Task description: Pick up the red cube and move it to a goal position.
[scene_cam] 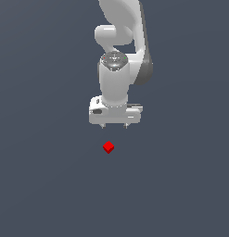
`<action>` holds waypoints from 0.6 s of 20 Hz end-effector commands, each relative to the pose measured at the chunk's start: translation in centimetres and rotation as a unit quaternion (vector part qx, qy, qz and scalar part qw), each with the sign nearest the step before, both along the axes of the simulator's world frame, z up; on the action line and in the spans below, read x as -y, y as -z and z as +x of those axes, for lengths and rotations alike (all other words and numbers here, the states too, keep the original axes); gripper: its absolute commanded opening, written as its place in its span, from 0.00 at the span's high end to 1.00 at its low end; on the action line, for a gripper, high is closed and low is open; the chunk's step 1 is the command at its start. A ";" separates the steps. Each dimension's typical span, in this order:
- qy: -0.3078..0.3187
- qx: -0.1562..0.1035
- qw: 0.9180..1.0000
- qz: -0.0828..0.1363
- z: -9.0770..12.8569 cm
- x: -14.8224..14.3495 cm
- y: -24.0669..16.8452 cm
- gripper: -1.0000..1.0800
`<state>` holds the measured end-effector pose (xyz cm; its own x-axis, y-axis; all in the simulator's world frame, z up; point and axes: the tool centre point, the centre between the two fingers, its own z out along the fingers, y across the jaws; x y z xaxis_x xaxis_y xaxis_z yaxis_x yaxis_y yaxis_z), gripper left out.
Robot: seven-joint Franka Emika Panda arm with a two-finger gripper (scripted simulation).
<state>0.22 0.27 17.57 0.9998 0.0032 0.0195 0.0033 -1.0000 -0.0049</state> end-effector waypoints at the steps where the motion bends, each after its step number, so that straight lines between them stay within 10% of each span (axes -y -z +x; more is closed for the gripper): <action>1: 0.000 0.000 1.000 0.000 0.0 0.0 0.0 0.04; 12: -0.038 -0.001 0.999 0.000 0.1 0.4 1.5 0.04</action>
<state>0.33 -0.01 16.42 0.9979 0.0613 0.0187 0.0614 -0.9981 -0.0043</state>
